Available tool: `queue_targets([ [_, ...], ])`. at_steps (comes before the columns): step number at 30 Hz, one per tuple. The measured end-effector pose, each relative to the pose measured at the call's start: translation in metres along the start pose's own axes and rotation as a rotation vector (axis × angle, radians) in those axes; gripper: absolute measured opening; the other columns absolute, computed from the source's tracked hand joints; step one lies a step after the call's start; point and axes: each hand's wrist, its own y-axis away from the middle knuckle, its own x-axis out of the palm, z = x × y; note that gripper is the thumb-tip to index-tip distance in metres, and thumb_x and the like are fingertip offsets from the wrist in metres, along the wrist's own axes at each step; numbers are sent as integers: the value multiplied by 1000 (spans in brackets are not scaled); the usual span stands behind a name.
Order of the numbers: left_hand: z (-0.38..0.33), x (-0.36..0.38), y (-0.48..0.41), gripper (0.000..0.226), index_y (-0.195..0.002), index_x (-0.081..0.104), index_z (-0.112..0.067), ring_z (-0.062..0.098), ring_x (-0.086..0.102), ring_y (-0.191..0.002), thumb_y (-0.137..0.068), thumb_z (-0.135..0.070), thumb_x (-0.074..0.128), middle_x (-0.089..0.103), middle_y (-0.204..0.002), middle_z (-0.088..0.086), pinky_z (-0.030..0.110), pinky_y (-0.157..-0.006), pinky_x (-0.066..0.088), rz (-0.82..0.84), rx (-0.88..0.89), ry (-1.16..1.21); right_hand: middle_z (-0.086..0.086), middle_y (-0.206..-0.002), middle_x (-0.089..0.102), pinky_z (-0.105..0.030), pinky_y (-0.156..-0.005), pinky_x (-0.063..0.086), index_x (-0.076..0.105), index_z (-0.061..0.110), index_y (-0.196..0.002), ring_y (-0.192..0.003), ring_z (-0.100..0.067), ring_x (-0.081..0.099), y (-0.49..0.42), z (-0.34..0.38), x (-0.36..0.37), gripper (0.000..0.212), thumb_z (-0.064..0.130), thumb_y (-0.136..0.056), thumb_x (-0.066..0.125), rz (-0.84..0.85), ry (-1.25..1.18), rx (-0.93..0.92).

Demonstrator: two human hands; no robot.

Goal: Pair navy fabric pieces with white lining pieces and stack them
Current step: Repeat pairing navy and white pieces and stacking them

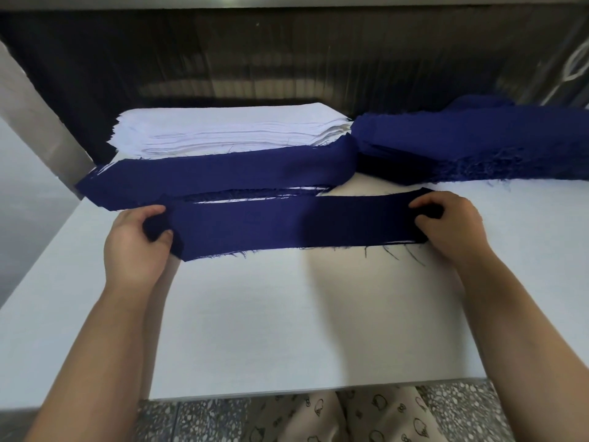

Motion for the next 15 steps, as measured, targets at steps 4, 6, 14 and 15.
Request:
queue_targets([
  [4, -1, 2, 0, 41, -127, 58, -14, 38, 42, -120, -86, -11, 60, 58, -125, 16, 38, -104, 28, -21, -74, -103, 0, -138, 44, -41, -99, 22, 59, 27, -117, -125, -32, 28, -1, -1, 1, 34, 17, -85, 57, -9, 130, 51],
  [6, -4, 3, 1, 47, -130, 52, -18, 38, 34, -125, -85, -21, 61, 57, -127, 14, 40, -102, 27, -30, -153, -148, -5, -141, 38, -43, -101, 20, 51, 28, -128, -128, -32, 23, -1, -1, 1, 43, 25, -85, 55, -8, 208, 108],
  [14, -8, 3, 5, 52, -131, 47, -24, 41, 38, -120, -82, -28, 64, 58, -121, 11, 46, -100, 26, 15, -161, -208, -12, -135, 43, -45, -99, 22, 43, 32, -135, -123, -35, 30, -3, -2, 2, 47, 30, -89, 51, 33, 286, 127],
  [15, -8, 3, 6, 50, -130, 47, -23, 41, 39, -119, -83, -28, 63, 58, -119, 12, 46, -100, 26, 23, -164, -216, -12, -132, 45, -45, -99, 23, 45, 31, -134, -122, -36, 32, -3, -2, 2, 46, 28, -88, 52, 25, 268, 109],
])
